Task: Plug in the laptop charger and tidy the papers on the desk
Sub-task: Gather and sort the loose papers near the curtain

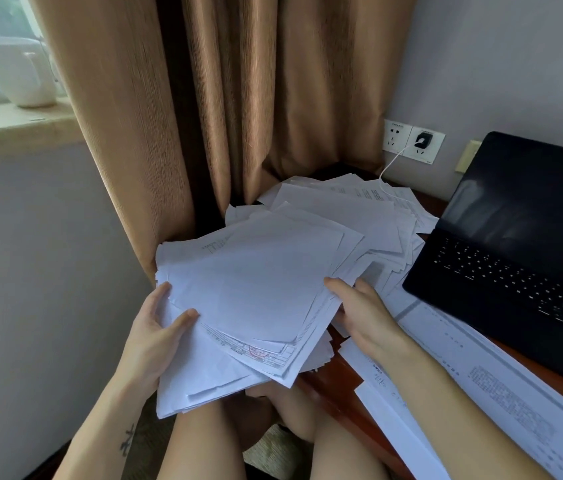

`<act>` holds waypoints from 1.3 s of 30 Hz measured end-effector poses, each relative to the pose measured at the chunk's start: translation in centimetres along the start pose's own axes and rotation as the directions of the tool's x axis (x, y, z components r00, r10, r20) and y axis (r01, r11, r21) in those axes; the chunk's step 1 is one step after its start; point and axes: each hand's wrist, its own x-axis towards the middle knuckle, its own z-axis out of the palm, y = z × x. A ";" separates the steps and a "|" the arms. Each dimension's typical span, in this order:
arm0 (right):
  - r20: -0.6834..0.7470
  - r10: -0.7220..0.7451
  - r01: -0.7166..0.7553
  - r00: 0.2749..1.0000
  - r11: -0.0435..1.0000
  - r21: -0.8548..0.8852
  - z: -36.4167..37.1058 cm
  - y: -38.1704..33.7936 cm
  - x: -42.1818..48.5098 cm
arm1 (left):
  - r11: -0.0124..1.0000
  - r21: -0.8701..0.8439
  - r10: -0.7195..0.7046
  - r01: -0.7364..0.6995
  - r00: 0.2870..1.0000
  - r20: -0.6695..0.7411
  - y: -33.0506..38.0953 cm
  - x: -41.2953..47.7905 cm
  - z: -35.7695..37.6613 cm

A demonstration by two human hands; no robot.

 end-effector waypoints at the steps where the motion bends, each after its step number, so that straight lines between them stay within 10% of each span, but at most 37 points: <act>1: 0.001 -0.003 0.003 1.000 1.000 -0.025 0.5 0.2 0.7 | 1.000 0.013 -0.002 0.001 1.000 0.004 0.1 -0.1 0.0; 10: -0.200 -0.028 0.010 0.979 0.996 -0.089 2.5 0.3 5.0 | 1.000 0.005 -0.030 0.030 0.998 0.060 0.2 -0.1 -0.5; 29: 0.195 0.182 -0.104 0.964 0.930 -0.352 -4.1 -2.8 5.0 | 0.983 -0.147 -0.100 0.111 0.992 0.078 2.8 -0.7 0.9; 39: 0.059 0.021 0.005 0.998 0.915 -0.404 0.3 -2.3 5.9 | 0.974 -0.003 -0.216 0.226 0.931 0.296 3.2 -1.2 -0.3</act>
